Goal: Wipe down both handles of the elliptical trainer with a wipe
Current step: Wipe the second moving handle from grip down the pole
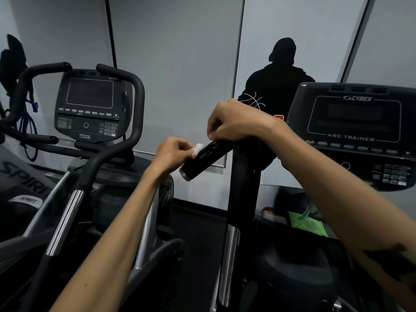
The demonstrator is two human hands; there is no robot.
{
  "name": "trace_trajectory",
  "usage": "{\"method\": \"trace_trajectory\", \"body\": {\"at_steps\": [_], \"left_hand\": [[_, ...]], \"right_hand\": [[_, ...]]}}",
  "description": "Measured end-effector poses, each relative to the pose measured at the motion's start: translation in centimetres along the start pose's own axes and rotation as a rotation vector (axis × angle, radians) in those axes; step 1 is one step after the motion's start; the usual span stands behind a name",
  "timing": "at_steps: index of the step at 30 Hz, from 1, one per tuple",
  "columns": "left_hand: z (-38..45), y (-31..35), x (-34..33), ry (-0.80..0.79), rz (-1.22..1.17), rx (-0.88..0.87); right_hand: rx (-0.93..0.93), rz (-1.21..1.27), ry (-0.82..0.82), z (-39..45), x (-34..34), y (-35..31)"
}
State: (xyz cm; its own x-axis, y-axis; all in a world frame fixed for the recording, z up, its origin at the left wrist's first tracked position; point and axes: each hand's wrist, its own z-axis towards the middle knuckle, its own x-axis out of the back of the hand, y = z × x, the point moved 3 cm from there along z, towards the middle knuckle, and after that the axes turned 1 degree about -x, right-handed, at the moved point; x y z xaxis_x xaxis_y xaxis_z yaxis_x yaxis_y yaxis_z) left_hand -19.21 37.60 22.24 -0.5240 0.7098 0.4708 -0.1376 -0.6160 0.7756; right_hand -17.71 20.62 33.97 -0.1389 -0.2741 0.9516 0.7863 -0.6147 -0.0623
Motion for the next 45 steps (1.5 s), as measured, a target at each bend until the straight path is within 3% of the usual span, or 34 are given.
{"method": "trace_trajectory", "body": {"at_steps": [2,4,7,12,17,23,28,31,34,38,42,45], "left_hand": [[-0.6,1.3,-1.2,0.135,0.073,-0.102],[-2.7,1.8,-2.5,0.292,0.148,-0.316],[-5.5,-0.8,-2.7,0.382,0.216,-0.435],[-3.4,0.3,-1.7,0.313,0.117,-0.262],[-6.4,-0.4,-2.7,0.396,0.127,-0.472],[-3.4,0.7,-2.1,0.355,0.079,-0.381],[-6.3,0.9,-3.6,0.378,0.198,-0.646],[-6.0,-1.6,-2.8,0.437,0.262,-0.539],[-4.1,0.0,-2.6,0.451,0.149,-0.496],[-4.5,3.6,-4.6,0.455,0.263,-0.672],[-7.1,0.8,-6.2,0.486,0.480,-0.856],[-7.0,-0.2,-5.8,0.590,0.483,-0.849]], "right_hand": [[-0.007,-0.007,0.007,0.1,-0.1,-0.1],[-0.016,-0.002,0.009,0.2,0.0,-0.1],[-0.034,0.032,0.016,0.0,0.0,0.2],[-0.045,0.080,0.053,-0.2,0.0,0.2],[-0.078,0.175,0.094,-0.4,0.1,0.9],[-0.107,0.298,0.234,-0.3,-0.1,1.2],[-0.140,0.449,0.307,-0.3,-0.3,2.1],[-0.133,0.467,0.322,-0.4,-0.4,2.2],[-0.119,0.471,0.322,-0.4,-0.3,2.1],[-0.111,0.480,0.325,-0.6,-0.3,2.1],[-0.099,0.491,0.326,-0.6,-0.4,2.2],[-0.092,0.499,0.338,-0.7,-0.4,2.2]]}}
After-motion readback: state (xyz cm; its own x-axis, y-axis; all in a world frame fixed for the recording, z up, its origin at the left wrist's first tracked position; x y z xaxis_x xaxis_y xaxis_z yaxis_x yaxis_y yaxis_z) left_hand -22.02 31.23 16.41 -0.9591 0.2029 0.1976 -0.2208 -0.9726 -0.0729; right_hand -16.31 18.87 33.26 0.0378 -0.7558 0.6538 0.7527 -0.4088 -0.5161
